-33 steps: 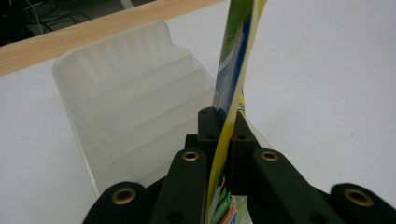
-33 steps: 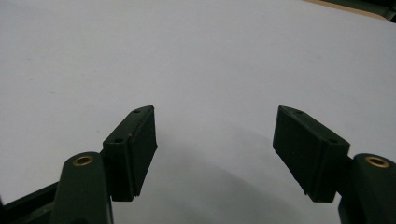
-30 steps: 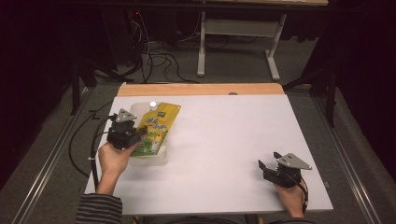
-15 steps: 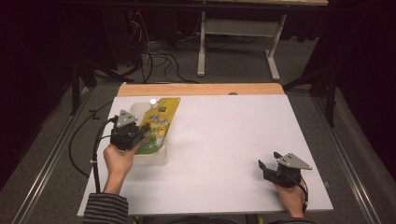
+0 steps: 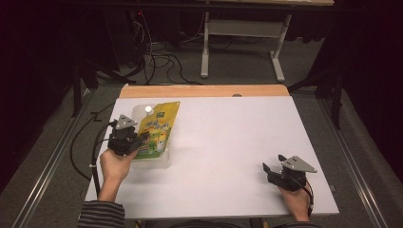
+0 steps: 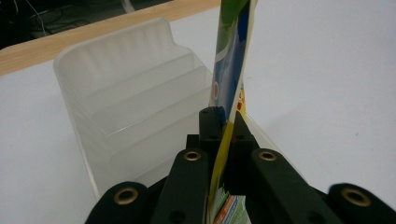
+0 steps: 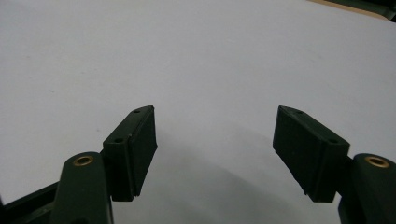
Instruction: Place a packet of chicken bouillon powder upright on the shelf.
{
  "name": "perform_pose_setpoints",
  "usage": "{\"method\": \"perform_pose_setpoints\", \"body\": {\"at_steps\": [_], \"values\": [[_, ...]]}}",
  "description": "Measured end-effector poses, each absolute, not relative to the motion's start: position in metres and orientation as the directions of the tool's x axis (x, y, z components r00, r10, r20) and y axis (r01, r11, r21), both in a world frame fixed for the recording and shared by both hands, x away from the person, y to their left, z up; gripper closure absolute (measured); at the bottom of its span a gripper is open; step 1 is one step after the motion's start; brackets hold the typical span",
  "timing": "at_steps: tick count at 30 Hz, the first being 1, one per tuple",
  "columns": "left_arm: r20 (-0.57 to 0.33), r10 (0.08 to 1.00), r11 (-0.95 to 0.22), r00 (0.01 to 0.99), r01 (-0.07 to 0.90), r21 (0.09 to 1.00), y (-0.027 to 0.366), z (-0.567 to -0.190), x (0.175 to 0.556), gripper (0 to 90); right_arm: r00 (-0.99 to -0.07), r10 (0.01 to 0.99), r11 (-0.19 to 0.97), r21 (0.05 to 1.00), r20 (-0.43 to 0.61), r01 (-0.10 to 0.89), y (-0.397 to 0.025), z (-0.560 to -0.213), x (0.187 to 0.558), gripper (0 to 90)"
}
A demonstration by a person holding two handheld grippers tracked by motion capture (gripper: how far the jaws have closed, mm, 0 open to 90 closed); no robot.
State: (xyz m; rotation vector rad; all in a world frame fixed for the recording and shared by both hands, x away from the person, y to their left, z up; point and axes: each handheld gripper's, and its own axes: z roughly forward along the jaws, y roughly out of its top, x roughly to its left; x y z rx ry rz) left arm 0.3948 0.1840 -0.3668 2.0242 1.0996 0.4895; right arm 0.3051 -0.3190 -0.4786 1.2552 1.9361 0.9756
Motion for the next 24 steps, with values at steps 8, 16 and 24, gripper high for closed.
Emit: {"method": "perform_pose_setpoints", "body": {"at_steps": [8,16,24], "values": [[-0.007,0.839,-0.299,0.544,0.472,0.829,0.18,-0.374,0.39,89.6,-0.352,0.93,0.271,0.842,-0.104,0.467,-0.319,-0.479,0.305,30.7],[-0.026,0.846,-0.261,0.533,0.457,0.85,0.187,-0.385,0.388,89.4,-0.351,0.931,0.269,0.843,-0.102,0.467,-0.319,-0.479,0.305,30.7],[-0.015,0.84,-0.265,0.542,0.435,0.861,0.19,-0.389,0.383,88.6,-0.351,0.931,0.27,0.843,-0.104,0.465,-0.319,-0.479,0.305,30.7]]}}
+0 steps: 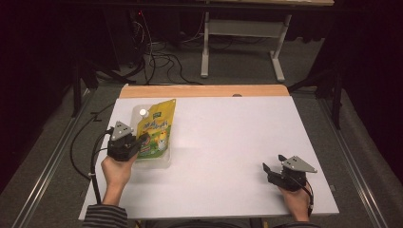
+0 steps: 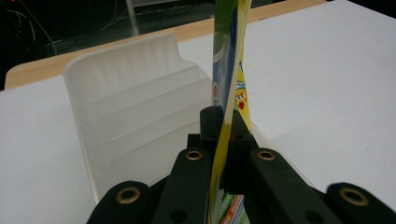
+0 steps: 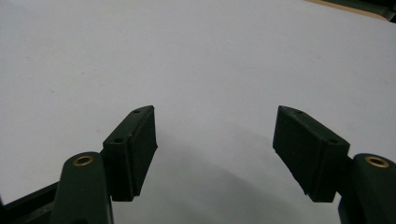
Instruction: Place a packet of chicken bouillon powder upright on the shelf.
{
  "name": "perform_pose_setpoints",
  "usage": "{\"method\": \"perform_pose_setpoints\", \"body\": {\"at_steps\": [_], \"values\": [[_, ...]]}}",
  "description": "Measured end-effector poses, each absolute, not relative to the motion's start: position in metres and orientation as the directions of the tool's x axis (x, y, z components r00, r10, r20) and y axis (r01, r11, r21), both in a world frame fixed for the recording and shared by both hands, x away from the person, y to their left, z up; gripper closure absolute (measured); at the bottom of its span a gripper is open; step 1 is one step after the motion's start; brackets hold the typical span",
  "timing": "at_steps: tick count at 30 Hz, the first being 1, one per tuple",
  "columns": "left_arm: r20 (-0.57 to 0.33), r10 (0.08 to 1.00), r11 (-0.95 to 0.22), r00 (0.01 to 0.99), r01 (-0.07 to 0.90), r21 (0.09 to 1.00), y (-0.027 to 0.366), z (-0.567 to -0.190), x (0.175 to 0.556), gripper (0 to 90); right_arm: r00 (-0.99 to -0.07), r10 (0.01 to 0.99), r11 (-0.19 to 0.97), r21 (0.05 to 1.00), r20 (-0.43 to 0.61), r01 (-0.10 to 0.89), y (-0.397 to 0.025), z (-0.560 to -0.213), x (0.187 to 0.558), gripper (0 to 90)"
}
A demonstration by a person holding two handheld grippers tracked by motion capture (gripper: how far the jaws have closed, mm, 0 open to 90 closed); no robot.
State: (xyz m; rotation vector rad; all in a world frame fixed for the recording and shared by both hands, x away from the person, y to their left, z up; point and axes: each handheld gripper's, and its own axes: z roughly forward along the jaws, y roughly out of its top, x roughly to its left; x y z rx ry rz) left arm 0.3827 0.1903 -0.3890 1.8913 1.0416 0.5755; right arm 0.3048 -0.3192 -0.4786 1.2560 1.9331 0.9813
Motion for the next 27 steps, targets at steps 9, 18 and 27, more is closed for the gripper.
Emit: {"method": "perform_pose_setpoints", "body": {"at_steps": [9,18,27], "values": [[-0.057,0.847,-0.211,0.529,0.432,0.877,0.202,-0.39,0.375,84.3,-0.35,0.931,0.272,0.841,-0.106,0.468,-0.319,-0.479,0.305,30.7],[-0.071,0.845,-0.196,0.53,0.43,0.881,0.205,-0.39,0.369,83.9,-0.352,0.929,0.278,0.84,-0.113,0.466,-0.319,-0.479,0.305,30.8],[-0.108,0.853,-0.157,0.51,0.449,0.879,0.215,-0.405,0.36,84.3,-0.353,0.929,0.281,0.837,-0.114,0.47,-0.318,-0.479,0.305,30.8]]}}
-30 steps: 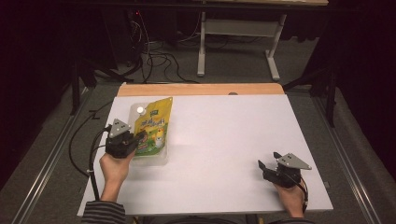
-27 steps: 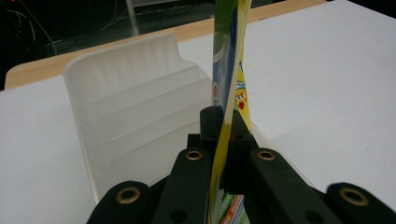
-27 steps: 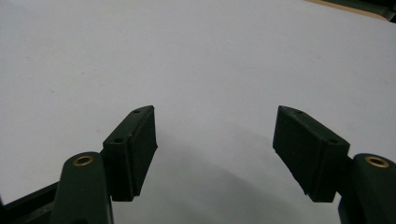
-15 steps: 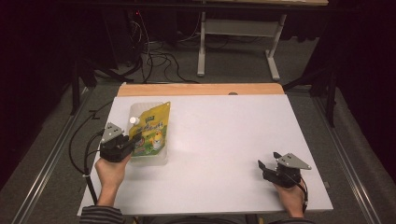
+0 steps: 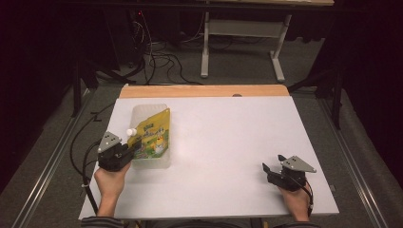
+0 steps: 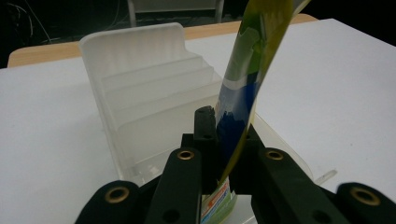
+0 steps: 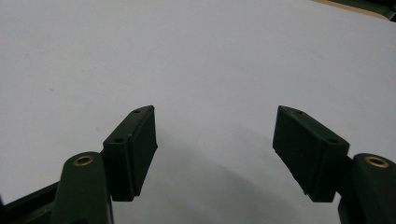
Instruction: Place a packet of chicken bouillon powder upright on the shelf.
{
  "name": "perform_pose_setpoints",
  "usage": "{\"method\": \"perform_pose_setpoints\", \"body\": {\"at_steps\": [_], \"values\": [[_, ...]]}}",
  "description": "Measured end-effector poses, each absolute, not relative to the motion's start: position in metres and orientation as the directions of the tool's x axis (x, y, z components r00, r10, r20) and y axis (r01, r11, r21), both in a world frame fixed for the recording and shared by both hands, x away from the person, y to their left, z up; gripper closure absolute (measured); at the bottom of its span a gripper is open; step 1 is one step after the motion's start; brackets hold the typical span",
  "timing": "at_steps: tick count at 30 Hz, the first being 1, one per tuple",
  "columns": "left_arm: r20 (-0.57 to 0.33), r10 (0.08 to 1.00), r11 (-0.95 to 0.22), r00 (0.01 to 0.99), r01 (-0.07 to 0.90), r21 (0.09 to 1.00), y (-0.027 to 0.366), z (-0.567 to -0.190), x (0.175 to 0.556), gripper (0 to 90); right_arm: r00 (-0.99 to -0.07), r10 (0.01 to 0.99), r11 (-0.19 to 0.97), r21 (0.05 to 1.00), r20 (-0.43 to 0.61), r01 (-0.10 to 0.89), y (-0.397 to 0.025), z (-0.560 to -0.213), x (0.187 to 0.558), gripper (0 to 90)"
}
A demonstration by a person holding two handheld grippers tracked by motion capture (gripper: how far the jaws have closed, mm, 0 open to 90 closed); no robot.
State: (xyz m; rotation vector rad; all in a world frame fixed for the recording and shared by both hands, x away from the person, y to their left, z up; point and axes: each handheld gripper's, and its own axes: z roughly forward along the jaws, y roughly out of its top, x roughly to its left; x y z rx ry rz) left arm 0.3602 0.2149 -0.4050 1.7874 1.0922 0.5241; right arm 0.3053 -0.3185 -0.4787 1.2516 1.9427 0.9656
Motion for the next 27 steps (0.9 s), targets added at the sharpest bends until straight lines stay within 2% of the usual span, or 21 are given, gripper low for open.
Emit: {"method": "perform_pose_setpoints", "body": {"at_steps": [5,9,12,17,24,27], "values": [[-0.116,0.862,-0.146,0.493,0.461,0.876,0.217,-0.417,0.361,87.4,-0.346,0.932,0.274,0.839,-0.11,0.47,-0.319,-0.479,0.305,30.8],[-0.115,0.862,-0.142,0.493,0.454,0.88,0.217,-0.417,0.359,86.2,-0.346,0.931,0.276,0.84,-0.114,0.468,-0.319,-0.479,0.305,30.8],[-0.117,0.864,-0.127,0.489,0.437,0.891,0.218,-0.416,0.356,79.9,-0.349,0.93,0.28,0.839,-0.116,0.467,-0.319,-0.479,0.306,30.8],[-0.109,0.864,-0.127,0.491,0.422,0.898,0.221,-0.413,0.35,75.1,-0.351,0.929,0.282,0.837,-0.117,0.469,-0.319,-0.479,0.306,30.8],[-0.122,0.88,-0.083,0.458,0.403,0.912,0.227,-0.41,0.339,57.2,-0.35,0.93,0.281,0.837,-0.116,0.469,-0.319,-0.479,0.306,30.8],[-0.118,0.884,-0.084,0.452,0.401,0.912,0.229,-0.408,0.334,53.4,-0.345,0.932,0.275,0.84,-0.112,0.468,-0.319,-0.479,0.306,30.8]]}}
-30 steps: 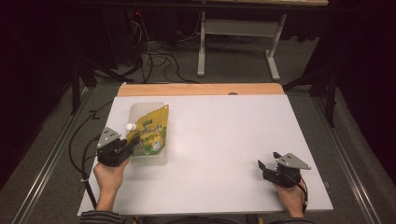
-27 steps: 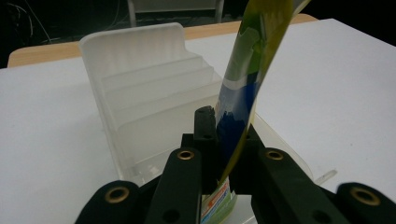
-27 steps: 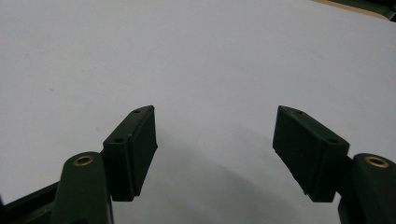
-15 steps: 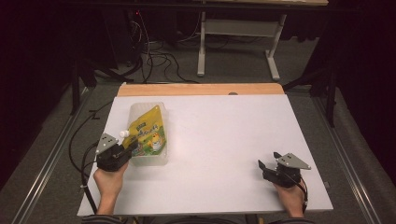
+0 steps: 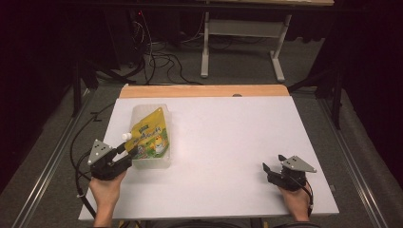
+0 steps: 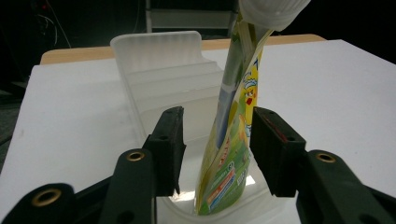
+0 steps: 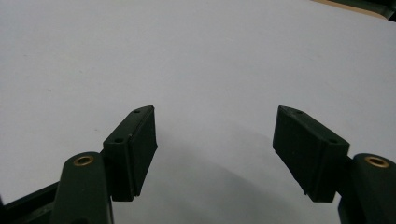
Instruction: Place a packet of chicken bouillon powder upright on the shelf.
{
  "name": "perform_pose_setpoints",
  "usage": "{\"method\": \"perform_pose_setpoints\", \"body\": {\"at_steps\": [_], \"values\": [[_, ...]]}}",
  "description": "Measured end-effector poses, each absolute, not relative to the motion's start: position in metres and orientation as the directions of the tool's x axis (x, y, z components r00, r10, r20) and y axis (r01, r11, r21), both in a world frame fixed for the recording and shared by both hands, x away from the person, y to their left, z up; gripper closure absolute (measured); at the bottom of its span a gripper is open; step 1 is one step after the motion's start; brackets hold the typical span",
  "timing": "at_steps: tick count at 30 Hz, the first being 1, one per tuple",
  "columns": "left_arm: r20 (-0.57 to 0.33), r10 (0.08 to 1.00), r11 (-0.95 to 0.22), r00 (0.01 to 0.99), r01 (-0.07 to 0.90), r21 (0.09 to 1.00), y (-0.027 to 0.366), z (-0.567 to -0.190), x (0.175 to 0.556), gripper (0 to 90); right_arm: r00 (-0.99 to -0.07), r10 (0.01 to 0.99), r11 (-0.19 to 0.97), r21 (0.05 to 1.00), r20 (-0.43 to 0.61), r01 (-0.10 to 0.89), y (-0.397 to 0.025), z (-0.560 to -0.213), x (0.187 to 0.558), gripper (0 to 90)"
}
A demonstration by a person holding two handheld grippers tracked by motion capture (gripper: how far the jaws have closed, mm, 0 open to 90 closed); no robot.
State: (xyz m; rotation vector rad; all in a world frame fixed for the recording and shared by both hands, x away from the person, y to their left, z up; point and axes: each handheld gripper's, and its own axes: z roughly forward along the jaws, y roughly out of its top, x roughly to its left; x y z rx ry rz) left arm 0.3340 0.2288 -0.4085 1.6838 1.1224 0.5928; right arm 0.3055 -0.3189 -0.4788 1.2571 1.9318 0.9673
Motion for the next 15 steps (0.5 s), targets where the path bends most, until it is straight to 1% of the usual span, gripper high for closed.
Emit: {"method": "perform_pose_setpoints", "body": {"at_steps": [8,15], "values": [[-0.099,0.888,-0.082,0.448,0.368,0.926,0.231,-0.399,0.317,46.4,-0.348,0.932,0.267,0.841,-0.101,0.47,-0.32,-0.479,0.305,31.4],[-0.083,0.879,-0.103,0.469,0.359,0.928,0.226,-0.396,0.308,45.0,-0.345,0.935,0.247,0.847,-0.081,0.471,-0.322,-0.478,0.306,31.9]]}}
